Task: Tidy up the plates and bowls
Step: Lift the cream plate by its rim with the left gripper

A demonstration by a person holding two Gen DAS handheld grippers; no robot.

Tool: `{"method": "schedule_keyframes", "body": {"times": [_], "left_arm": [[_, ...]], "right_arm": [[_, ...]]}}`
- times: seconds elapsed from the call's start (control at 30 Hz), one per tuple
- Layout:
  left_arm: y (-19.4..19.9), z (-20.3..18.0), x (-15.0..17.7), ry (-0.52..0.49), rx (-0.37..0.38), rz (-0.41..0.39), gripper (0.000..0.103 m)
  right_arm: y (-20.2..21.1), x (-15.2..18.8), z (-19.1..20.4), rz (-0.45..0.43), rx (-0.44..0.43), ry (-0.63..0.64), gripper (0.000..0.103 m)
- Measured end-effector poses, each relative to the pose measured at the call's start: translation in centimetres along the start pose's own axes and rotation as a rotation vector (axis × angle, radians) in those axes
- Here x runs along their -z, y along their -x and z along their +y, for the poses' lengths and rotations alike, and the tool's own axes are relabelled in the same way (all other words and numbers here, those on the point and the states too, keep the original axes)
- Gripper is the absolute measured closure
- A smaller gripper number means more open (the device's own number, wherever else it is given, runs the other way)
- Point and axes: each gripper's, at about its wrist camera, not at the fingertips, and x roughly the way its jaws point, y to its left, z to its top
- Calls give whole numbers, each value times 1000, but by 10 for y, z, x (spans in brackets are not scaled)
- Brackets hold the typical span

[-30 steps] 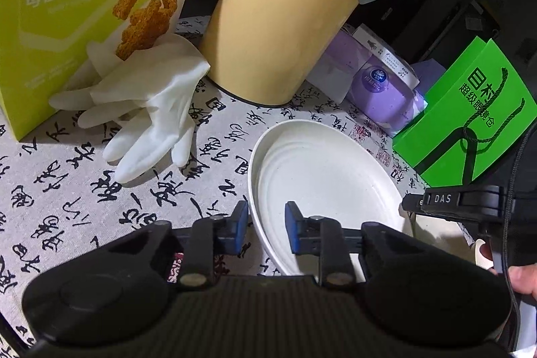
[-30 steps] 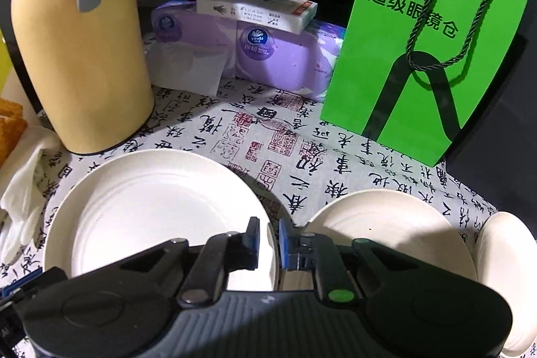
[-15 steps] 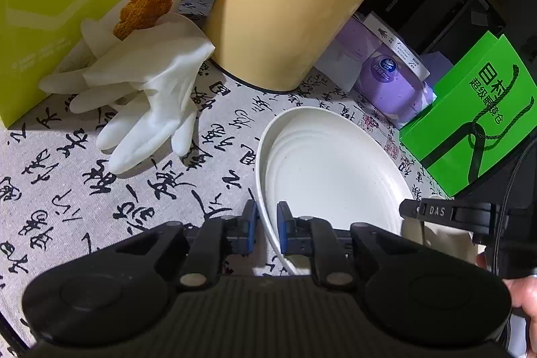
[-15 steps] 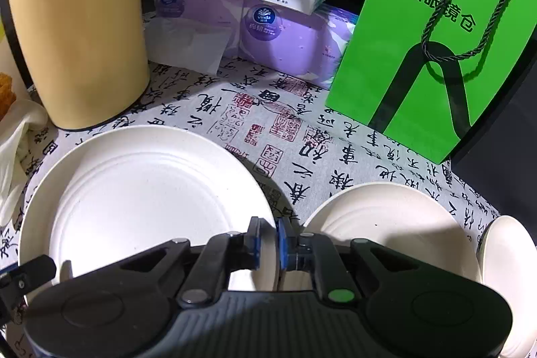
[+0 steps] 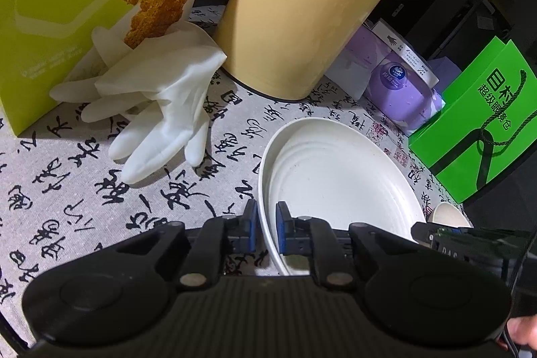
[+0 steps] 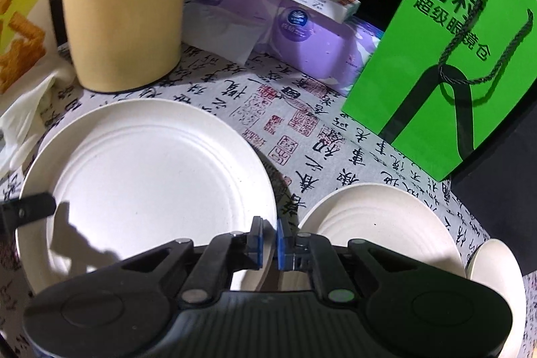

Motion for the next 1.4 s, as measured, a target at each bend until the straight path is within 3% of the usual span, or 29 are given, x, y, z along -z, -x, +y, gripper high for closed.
{"method": "schedule_keyframes", "body": {"times": [0.23, 0.9, 1.1, 1.4], "left_arm": [[0, -2, 0, -14, -15, -3, 91], [-2, -1, 1, -20, -14, -5, 91], [-1, -1, 2, -22, -30, -15, 91], [1, -4, 2, -46, -33, -28, 91]], "right_arm": [[5, 5, 12, -11, 32, 81, 94], [1, 5, 11, -16, 30, 55, 91], [7, 7, 11, -39, 33, 59, 97], [17, 14, 12, -78, 45, 54, 98]]}}
